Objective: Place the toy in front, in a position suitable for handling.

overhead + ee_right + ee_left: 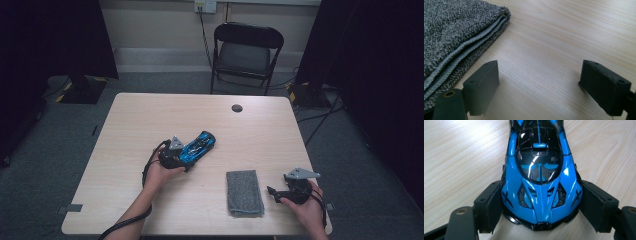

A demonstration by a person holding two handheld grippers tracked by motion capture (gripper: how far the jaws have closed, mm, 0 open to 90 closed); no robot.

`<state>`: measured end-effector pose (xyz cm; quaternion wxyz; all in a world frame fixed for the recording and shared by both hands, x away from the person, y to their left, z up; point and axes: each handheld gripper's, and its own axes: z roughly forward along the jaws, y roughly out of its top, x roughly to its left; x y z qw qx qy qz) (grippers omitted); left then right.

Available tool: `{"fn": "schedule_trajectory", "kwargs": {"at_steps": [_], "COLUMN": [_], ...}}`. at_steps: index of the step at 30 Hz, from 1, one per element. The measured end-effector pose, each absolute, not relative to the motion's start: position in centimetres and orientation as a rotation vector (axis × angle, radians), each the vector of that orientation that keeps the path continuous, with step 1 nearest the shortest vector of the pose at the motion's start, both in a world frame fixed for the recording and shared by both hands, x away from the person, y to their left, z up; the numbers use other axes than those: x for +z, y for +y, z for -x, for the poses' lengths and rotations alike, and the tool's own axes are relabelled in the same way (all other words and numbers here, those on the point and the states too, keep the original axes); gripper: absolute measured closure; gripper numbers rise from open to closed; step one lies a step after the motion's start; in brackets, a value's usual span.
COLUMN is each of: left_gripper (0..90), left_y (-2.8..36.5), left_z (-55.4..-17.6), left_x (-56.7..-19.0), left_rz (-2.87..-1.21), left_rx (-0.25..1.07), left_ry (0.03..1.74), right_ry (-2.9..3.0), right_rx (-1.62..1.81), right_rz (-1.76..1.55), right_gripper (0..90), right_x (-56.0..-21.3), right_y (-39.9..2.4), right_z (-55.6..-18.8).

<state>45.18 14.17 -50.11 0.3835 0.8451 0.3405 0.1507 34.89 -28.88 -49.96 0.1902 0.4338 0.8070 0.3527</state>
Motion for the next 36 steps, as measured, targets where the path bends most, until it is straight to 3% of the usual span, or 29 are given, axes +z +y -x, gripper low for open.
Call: {"fn": "schedule_trajectory", "kwargs": {"at_steps": [5, 19, 36], "left_gripper": [24.4, 24.4, 24.4], "left_y": [14.2, 14.2, 14.2], "left_z": [-45.1, -45.0, -44.9], "left_x": [-50.1, -50.1, -50.1], "left_rz": [-2.153, -2.158, -2.150], "left_rx": [0.385, 0.397, 0.391], "left_ry": [0.870, 0.871, 0.884], "right_ry": [2.270, 2.354, 2.457], "right_rx": [1.005, 1.167, 1.129], "right_rz": [-1.239, -1.166, -1.049], "right_gripper": [26.6, 34.7, 32.0], "right_x": [-49.1, -46.7, -48.6], "right_y": [-28.0, -22.7, -19.1], "right_z": [-34.5, -32.2, -31.1]}}
